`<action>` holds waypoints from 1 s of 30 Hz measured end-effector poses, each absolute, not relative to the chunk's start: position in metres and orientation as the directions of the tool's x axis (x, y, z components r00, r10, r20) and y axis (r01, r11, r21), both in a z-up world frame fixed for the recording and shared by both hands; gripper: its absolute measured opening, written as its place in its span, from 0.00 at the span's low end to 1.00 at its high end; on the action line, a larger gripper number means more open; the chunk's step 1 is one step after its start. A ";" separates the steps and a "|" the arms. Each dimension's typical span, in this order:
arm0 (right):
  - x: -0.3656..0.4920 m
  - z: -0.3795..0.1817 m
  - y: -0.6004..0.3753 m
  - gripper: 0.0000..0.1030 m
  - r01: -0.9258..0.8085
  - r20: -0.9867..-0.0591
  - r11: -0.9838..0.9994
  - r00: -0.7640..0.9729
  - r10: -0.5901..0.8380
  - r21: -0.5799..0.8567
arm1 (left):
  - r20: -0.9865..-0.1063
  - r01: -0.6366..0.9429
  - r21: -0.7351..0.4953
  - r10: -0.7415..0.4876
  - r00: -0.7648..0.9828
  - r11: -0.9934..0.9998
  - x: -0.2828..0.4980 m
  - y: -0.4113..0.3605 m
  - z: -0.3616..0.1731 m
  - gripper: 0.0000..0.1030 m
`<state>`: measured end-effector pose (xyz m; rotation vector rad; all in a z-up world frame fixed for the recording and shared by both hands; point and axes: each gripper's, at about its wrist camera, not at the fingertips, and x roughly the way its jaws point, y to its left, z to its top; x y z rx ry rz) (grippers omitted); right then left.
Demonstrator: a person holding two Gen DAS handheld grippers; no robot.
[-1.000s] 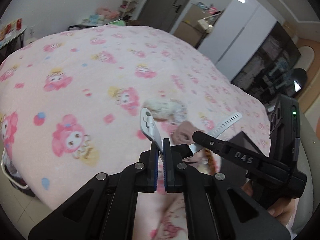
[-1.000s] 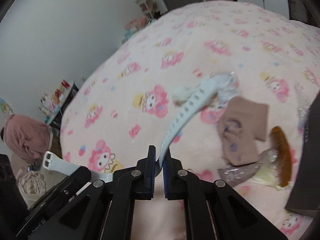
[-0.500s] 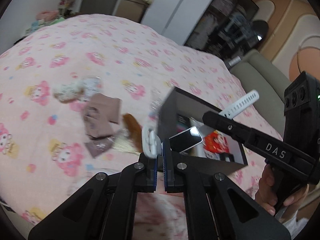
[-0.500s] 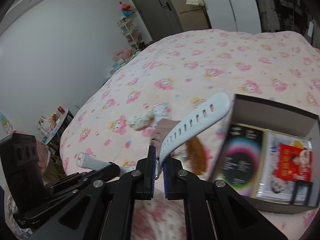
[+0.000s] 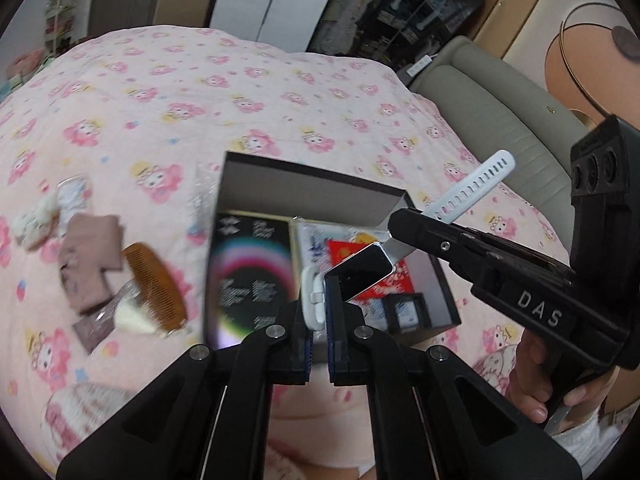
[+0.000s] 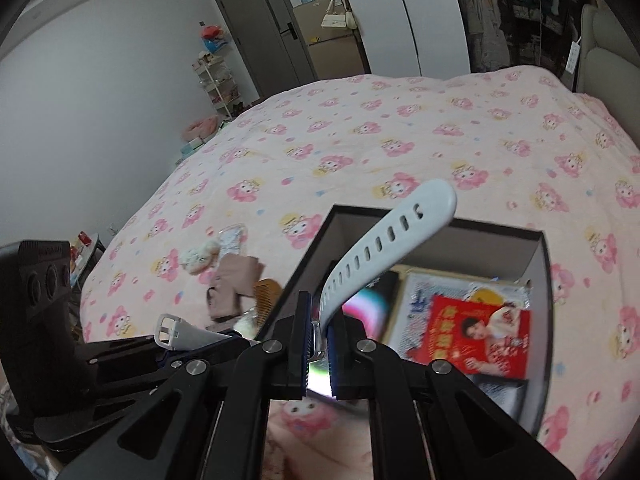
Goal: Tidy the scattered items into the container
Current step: 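Carry the white watch strap with the right gripper over the black box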
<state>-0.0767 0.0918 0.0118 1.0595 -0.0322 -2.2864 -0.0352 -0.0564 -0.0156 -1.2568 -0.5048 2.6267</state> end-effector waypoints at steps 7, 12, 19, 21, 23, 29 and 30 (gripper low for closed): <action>-0.108 -0.010 0.140 0.05 0.472 -0.676 -0.825 -0.501 -0.540 0.310 | -0.752 -0.049 -0.376 0.335 -0.568 -0.925 -0.084 -0.028 -0.034 0.02; -0.137 -0.048 0.176 0.05 0.374 -0.696 -0.823 -0.445 -0.564 0.428 | -0.788 -0.043 -0.357 0.326 -0.523 -0.933 -0.110 -0.004 -0.057 0.02; -0.155 -0.089 0.186 0.06 0.276 -0.793 -0.857 -0.333 -0.510 0.435 | -0.847 -0.006 -0.342 0.311 -0.430 -0.940 -0.130 0.012 -0.094 0.02; -0.154 -0.096 0.184 0.06 0.274 -0.808 -0.860 -0.308 -0.503 0.431 | -0.861 0.000 -0.322 0.293 -0.416 -0.947 -0.136 0.014 -0.102 0.02; -0.153 -0.099 0.181 0.06 0.282 -0.825 -0.877 -0.317 -0.467 0.389 | -0.866 -0.002 -0.321 0.295 -0.405 -0.947 -0.143 0.015 -0.106 0.02; -0.156 -0.104 0.186 0.09 0.248 -0.869 -0.917 -0.315 -0.382 0.314 | -0.876 0.015 -0.348 0.319 -0.362 -0.937 -0.153 0.013 -0.116 0.11; -0.155 -0.105 0.186 0.09 0.251 -0.874 -0.914 -0.294 -0.386 0.319 | -0.885 0.029 -0.338 0.308 -0.348 -0.941 -0.153 0.012 -0.118 0.16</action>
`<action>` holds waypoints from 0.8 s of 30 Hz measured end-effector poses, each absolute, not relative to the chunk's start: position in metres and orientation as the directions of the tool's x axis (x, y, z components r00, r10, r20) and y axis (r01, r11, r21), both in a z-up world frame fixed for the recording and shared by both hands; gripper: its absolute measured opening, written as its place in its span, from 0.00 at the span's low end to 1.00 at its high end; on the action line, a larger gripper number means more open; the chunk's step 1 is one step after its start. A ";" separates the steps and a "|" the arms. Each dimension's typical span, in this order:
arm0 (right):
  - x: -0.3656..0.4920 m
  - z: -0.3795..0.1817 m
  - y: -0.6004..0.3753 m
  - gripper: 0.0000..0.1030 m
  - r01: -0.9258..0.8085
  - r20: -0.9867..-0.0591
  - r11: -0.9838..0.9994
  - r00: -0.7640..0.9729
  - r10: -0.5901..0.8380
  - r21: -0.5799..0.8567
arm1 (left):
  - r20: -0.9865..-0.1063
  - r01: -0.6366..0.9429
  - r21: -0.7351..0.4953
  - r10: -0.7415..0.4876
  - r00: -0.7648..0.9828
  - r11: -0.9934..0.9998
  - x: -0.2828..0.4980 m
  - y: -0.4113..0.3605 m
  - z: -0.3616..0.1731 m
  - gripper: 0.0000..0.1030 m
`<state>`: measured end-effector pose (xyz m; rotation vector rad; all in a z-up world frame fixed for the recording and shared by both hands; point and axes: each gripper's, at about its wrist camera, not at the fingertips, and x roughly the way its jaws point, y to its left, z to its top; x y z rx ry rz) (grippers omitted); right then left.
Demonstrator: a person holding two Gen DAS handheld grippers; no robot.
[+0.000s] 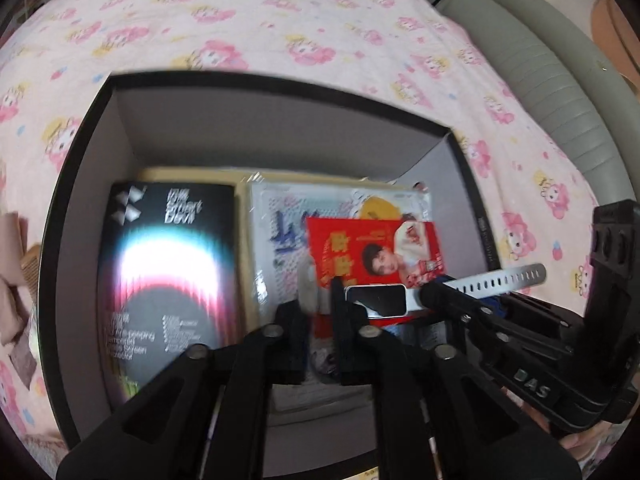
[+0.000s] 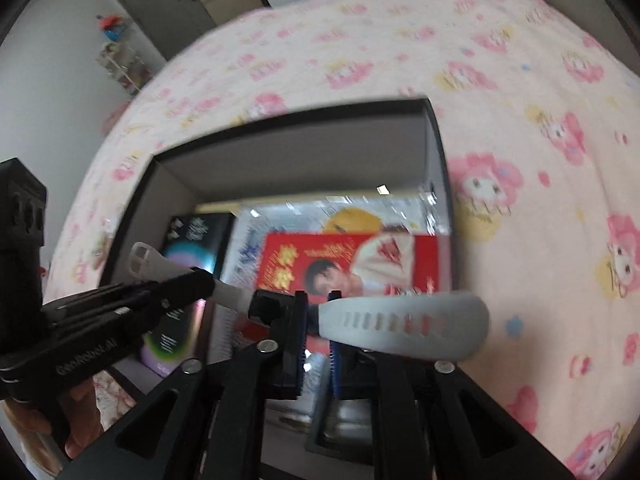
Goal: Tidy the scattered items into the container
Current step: 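Carry the white watch strap with the right gripper over the black box, then lower the watch strap into the black box and open the right gripper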
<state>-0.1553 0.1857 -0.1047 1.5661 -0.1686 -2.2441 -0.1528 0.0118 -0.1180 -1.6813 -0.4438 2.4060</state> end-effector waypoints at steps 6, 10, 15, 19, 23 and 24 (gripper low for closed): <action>-0.140 -0.082 0.183 0.44 0.262 -0.864 -0.945 -0.410 -0.293 0.196 | -0.882 0.092 -0.345 0.290 -0.371 -0.934 -0.139 -0.012 -0.108 0.38; -0.135 -0.064 0.193 0.44 0.242 -0.806 -0.951 -0.514 -0.294 0.192 | -0.873 0.127 -0.294 0.212 -0.439 -0.947 -0.134 -0.023 -0.094 0.37; -0.144 -0.063 0.188 0.38 0.284 -0.781 -0.931 -0.517 -0.350 0.228 | -0.863 0.090 -0.353 0.288 -0.415 -0.931 -0.145 -0.010 -0.104 0.36; -0.154 -0.086 0.178 0.37 0.305 -0.825 -0.918 -0.427 -0.369 0.253 | -0.878 0.036 -0.365 0.331 -0.345 -0.930 -0.158 0.014 -0.122 0.31; -0.168 -0.096 0.173 0.37 0.296 -0.853 -0.927 -0.398 -0.339 0.230 | -0.902 0.059 -0.334 0.301 -0.311 -0.941 -0.157 0.020 -0.131 0.27; -0.171 -0.098 0.171 0.37 0.289 -0.860 -0.932 -0.393 -0.326 0.221 | -0.907 0.063 -0.320 0.286 -0.309 -0.945 -0.157 0.019 -0.130 0.27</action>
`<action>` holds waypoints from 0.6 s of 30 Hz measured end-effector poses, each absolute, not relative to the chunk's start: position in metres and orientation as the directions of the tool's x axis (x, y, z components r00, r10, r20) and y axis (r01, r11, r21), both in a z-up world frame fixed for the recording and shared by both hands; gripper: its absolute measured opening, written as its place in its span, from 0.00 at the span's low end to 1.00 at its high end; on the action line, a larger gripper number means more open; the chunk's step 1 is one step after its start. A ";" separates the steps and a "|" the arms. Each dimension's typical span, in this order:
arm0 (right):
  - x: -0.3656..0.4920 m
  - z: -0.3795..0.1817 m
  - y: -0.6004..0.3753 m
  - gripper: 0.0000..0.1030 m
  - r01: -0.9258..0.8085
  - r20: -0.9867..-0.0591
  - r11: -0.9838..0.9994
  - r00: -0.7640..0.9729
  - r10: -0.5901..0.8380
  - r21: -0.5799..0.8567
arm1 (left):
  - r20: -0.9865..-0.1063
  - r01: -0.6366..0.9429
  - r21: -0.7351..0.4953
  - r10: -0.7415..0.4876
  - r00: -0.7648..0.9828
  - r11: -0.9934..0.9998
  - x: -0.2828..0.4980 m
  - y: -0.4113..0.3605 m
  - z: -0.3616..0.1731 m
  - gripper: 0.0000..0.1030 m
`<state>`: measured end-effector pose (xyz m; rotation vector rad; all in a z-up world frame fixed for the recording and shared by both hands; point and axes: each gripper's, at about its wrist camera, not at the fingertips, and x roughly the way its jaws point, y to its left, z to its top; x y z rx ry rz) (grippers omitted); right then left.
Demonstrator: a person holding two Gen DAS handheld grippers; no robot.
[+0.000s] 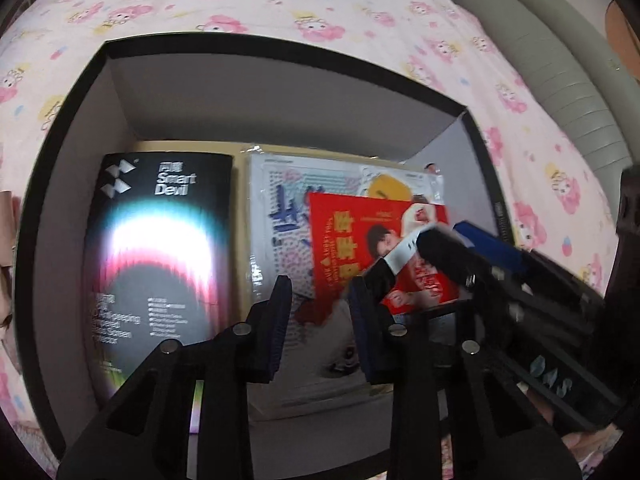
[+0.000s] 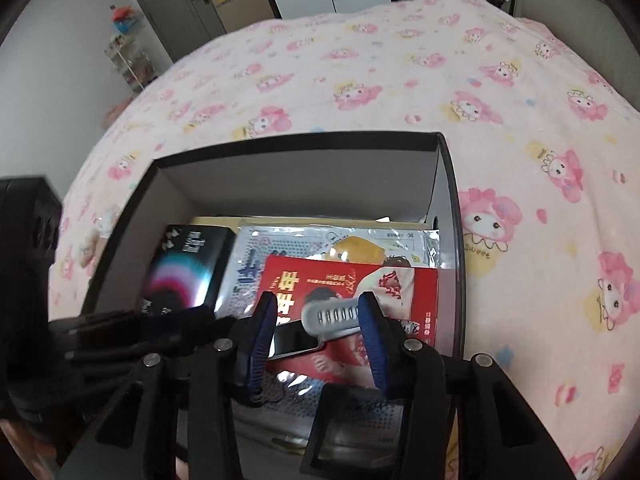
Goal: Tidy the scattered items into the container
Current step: 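Lower the watch strap into the black box and open the right gripper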
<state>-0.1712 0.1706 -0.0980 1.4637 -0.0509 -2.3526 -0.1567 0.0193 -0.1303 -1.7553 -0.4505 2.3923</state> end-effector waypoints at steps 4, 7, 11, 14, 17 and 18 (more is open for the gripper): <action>-0.175 -0.103 0.167 0.37 0.282 -0.876 -0.944 -0.394 -0.277 0.172 | -0.909 0.080 -0.304 0.264 -0.324 -0.949 -0.154 0.013 -0.123 0.27; -0.169 -0.099 0.168 0.37 0.285 -0.867 -0.943 -0.411 -0.283 0.173 | -0.879 0.048 -0.362 0.324 -0.351 -0.931 -0.144 0.011 -0.110 0.27; -0.169 -0.090 0.174 0.37 0.279 -0.838 -0.946 -0.465 -0.285 0.167 | -0.863 -0.035 -0.417 0.408 -0.297 -0.908 -0.131 0.025 -0.108 0.27; -0.176 -0.080 0.175 0.37 0.290 -0.814 -0.932 -0.473 -0.338 0.218 | -0.887 -0.061 -0.381 0.383 -0.258 -0.922 -0.129 0.029 -0.113 0.27; -0.182 -0.078 0.163 0.37 0.343 -0.805 -0.898 -0.429 -0.410 0.275 | -0.908 -0.023 -0.349 0.345 -0.238 -0.937 -0.138 0.026 -0.120 0.27; -0.183 -0.080 0.158 0.37 0.361 -0.803 -0.883 -0.404 -0.438 0.300 | -0.911 -0.007 -0.346 0.337 -0.238 -0.938 -0.140 0.023 -0.122 0.27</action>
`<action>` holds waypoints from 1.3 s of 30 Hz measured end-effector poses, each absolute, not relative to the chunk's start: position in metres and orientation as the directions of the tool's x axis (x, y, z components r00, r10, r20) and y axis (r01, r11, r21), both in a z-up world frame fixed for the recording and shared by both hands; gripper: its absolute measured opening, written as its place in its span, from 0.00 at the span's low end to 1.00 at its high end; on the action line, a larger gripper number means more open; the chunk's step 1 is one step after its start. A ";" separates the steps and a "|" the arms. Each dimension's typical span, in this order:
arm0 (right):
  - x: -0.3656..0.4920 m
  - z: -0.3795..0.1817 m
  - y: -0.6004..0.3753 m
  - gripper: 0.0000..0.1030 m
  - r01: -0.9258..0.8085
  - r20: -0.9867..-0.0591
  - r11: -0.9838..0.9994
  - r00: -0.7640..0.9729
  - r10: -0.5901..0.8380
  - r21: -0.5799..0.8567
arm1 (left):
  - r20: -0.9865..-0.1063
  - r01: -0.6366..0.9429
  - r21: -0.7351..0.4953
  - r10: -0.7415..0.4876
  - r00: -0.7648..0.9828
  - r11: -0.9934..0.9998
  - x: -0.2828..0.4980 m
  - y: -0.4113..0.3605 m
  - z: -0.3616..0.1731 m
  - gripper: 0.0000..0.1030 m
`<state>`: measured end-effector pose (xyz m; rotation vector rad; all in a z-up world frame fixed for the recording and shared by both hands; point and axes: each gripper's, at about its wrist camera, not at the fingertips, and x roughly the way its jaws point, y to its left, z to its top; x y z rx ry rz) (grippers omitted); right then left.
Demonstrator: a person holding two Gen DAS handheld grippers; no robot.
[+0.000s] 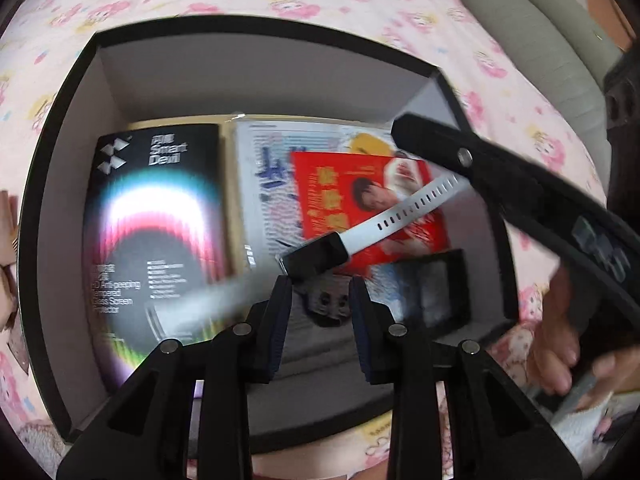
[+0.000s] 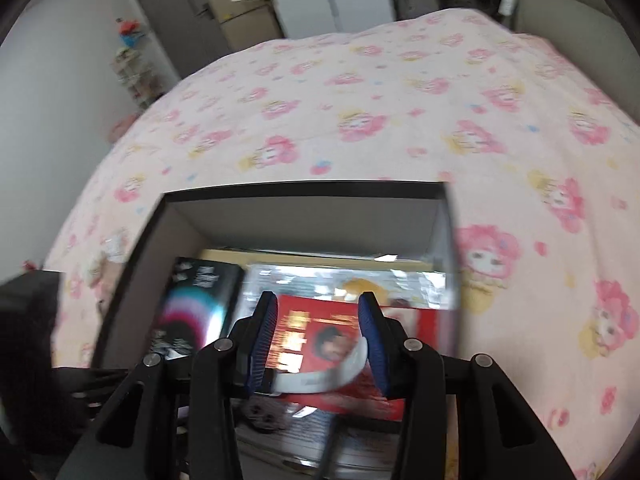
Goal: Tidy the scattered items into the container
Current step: 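Lower the watch strap into the black box and open the right gripper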
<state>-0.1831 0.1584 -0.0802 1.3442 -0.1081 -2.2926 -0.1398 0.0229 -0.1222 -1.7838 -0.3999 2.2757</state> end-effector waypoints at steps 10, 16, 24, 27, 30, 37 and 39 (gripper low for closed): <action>-0.181 -0.128 0.144 0.37 0.328 -0.918 -0.923 -0.268 -0.294 0.201 | -0.896 -0.003 -0.363 0.350 -0.272 -0.932 -0.127 0.004 -0.111 0.27; -0.177 -0.133 0.146 0.37 0.316 -0.920 -0.928 -0.268 -0.288 0.198 | -0.902 0.024 -0.373 0.356 -0.244 -0.928 -0.129 0.001 -0.122 0.27; -0.162 -0.121 0.150 0.37 0.317 -0.905 -0.932 -0.321 -0.280 0.175 | -0.873 0.046 -0.421 0.391 -0.291 -0.906 -0.140 -0.006 -0.121 0.27; -0.160 -0.124 0.150 0.37 0.303 -0.910 -0.937 -0.315 -0.270 0.173 | -0.867 0.053 -0.423 0.388 -0.312 -0.904 -0.139 0.000 -0.123 0.27; -0.152 -0.110 0.155 0.38 0.284 -0.894 -0.946 -0.366 -0.257 0.156 | -0.831 0.014 -0.431 0.390 -0.396 -0.902 -0.120 -0.004 -0.103 0.31; -0.109 -0.061 0.163 0.46 0.256 -0.815 -0.950 -0.503 -0.288 0.177 | -0.777 -0.076 -0.352 0.336 -0.532 -0.933 -0.077 0.004 -0.055 0.45; -0.092 -0.049 0.162 0.46 0.246 -0.804 -0.953 -0.524 -0.283 0.175 | -0.769 -0.096 -0.332 0.328 -0.549 -0.938 -0.064 0.004 -0.046 0.46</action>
